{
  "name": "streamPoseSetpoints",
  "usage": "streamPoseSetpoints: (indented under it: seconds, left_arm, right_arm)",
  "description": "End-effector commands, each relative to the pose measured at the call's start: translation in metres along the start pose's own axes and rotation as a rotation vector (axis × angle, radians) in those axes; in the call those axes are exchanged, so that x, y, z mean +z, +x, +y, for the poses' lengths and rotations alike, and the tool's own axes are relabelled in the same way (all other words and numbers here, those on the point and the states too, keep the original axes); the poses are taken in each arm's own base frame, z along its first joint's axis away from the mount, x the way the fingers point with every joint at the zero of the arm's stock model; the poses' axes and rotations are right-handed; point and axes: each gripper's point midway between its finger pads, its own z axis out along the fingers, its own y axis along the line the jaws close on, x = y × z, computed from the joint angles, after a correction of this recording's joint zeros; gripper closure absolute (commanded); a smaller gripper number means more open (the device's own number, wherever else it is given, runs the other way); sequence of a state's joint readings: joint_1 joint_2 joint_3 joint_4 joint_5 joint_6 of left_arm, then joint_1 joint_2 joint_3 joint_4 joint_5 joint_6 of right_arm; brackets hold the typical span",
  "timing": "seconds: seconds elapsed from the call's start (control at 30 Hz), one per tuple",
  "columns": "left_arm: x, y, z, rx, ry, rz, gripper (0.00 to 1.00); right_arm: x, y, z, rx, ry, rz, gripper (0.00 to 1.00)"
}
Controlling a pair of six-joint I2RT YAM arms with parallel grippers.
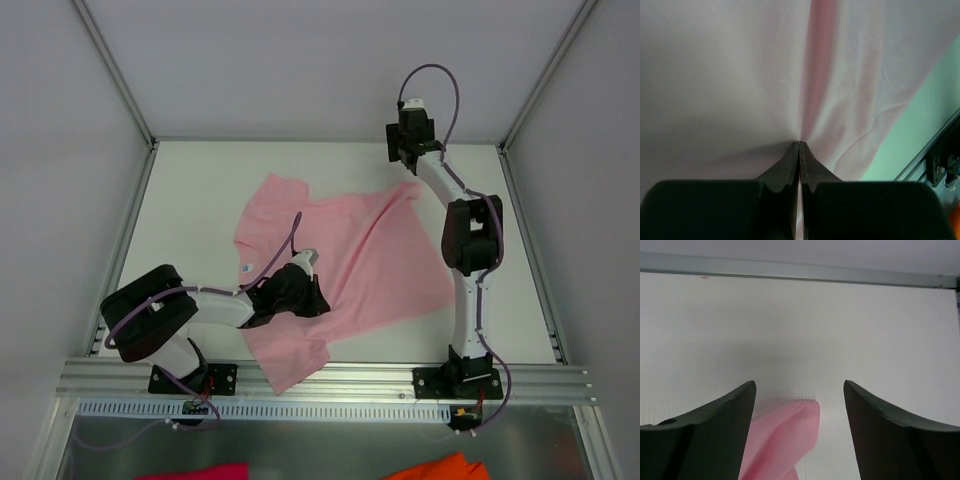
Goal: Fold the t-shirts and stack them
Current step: Flatten out the tshirt
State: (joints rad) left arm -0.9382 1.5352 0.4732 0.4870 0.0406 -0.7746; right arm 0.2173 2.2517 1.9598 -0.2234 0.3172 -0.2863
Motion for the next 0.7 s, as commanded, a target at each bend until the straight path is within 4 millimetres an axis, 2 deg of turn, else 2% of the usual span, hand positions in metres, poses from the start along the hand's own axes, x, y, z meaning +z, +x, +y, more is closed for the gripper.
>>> streamPoseSetpoints:
  seconds: [0.0,0.07,0.1,0.17,0.2,0.23,0.27,0.3,0.37,0.4,0.43,0.47,0.5,0.57,0.63,0.67]
  left_arm:
    - [-0.007,0.026,0.025,0.025,-0.095,0.068,1.0]
    - [-0.006,0.028,0.022,0.031,-0.087,0.072,1.0]
    - [-0.006,0.029,0.02,0.037,-0.083,0.074,1.0]
    - [-0.004,0.032,0.016,0.043,-0.073,0.081,1.0]
    - [-0.003,0.03,0.012,0.045,-0.064,0.077,1.0]
    - [0.0,0.033,0.009,0.056,-0.054,0.088,1.0]
    - [0.001,0.034,0.006,0.063,-0.047,0.092,1.0]
    - [0.005,0.032,0.0,0.071,-0.038,0.093,1.0]
    - [0.008,0.033,-0.008,0.104,-0.026,0.096,1.0]
    - [0.01,0.027,-0.013,0.109,-0.019,0.081,1.0]
    - [0.011,0.026,-0.016,0.122,-0.015,0.076,1.0]
    - [0.012,0.019,-0.015,0.132,-0.029,0.048,1.0]
    - [0.014,0.01,-0.02,0.142,-0.031,0.025,1.0]
    - [0.014,-0.011,-0.019,0.174,-0.091,-0.037,0.99]
    - [0.01,-0.028,-0.025,0.207,-0.106,-0.083,0.86]
    - [0.007,-0.042,-0.029,0.216,-0.127,-0.125,0.75]
  right_arm:
    - [-0.024,-0.039,0.002,-0.151,0.16,-0.123,0.24]
    - [-0.031,-0.043,0.002,-0.143,0.164,-0.149,0.2]
    - [-0.041,-0.044,-0.002,-0.112,0.165,-0.153,0.18]
    - [-0.055,-0.042,-0.004,-0.071,0.148,-0.141,0.19]
    - [-0.063,-0.026,-0.005,-0.072,0.139,-0.088,0.28]
    - [-0.086,-0.037,-0.009,-0.001,0.133,-0.104,0.4]
    - [-0.099,-0.035,-0.01,0.024,0.123,-0.092,0.6]
    - [-0.124,-0.028,-0.01,0.05,0.109,-0.073,0.98]
    - [-0.151,-0.021,-0.011,0.064,0.118,-0.082,0.99]
    - [-0.165,-0.017,-0.002,0.049,0.115,-0.101,0.99]
    - [-0.183,-0.007,-0.007,0.051,0.13,-0.116,0.99]
    - [-0.191,-0.003,-0.006,0.038,0.146,-0.13,0.99]
    - [-0.199,0.003,0.003,0.007,0.136,-0.124,0.99]
    - [-0.209,0.02,0.001,-0.001,0.15,-0.088,0.99]
    - [-0.21,0.046,0.005,-0.014,0.123,-0.02,0.99]
    - [-0.211,0.069,0.008,-0.023,0.11,0.014,0.99]
